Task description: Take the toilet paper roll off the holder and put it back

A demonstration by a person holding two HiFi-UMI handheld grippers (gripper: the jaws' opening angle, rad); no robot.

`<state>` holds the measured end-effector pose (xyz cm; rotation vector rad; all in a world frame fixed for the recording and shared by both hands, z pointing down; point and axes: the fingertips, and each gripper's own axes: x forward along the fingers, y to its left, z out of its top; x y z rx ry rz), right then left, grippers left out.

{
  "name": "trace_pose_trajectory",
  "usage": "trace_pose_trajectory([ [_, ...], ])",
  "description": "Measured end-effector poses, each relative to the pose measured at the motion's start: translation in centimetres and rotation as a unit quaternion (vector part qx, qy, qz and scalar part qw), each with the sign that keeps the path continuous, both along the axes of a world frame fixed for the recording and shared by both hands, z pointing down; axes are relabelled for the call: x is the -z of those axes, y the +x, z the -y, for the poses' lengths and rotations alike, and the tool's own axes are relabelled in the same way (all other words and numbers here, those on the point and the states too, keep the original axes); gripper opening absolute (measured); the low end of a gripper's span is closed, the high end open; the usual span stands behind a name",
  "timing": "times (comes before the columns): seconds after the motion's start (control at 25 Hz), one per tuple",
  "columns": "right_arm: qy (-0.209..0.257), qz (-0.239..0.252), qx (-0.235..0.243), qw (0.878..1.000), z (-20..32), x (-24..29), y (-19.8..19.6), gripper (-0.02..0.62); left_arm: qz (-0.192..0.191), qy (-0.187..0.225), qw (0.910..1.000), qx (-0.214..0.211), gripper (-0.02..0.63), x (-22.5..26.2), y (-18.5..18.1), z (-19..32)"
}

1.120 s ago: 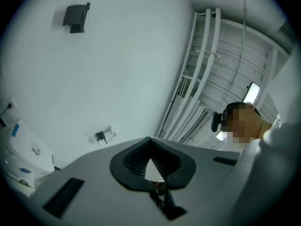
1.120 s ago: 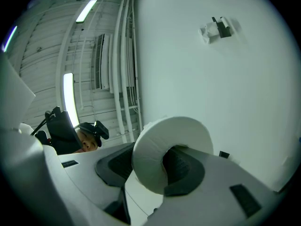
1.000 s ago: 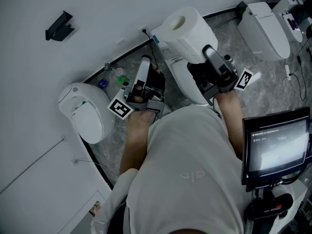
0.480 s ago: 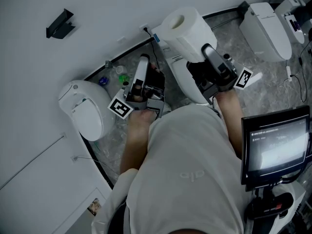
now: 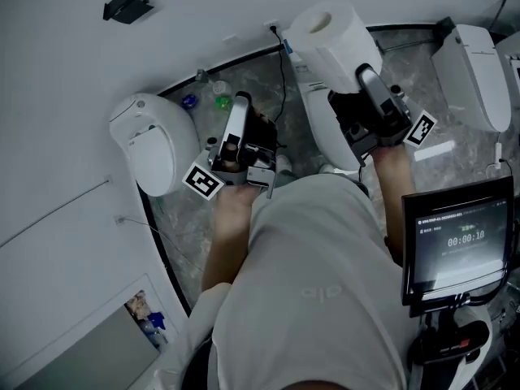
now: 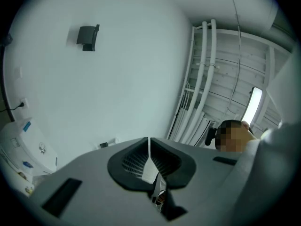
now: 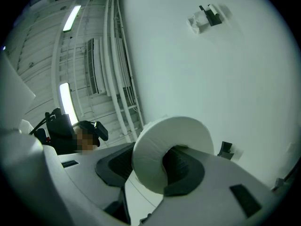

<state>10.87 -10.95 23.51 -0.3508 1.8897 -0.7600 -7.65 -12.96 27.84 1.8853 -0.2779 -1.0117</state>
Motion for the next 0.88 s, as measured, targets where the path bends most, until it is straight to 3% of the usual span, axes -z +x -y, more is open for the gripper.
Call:
trace_pose_trajectory([
  [0.44,0.011,-0.005,0.018,1.000,0.0,0.3,-0.1,0.181,-0.003,-0.001,0.9980,0.064,0.005,-0.2,-3.6,-1.8],
  [0.64,0.001,-0.012,0.016,1.000,4.1,-0.3,-3.7,0.179,-0.017,-0.004,0.9965,0.082,0.005,-1.1,-8.4,2.8],
  [0.76,-0.002,-0.017,0.016,1.000,4.9,-0.6,-4.2,0.178,-0.016,-0.005,0.9959,0.088,0.005,-1.3,-9.3,3.5],
  [0.88,0.000,-0.017,-0.001,1.000,10.4,-0.6,-8.6,0.178,-0.021,-0.005,0.9971,0.074,0.005,-1.9,-13.8,8.9],
])
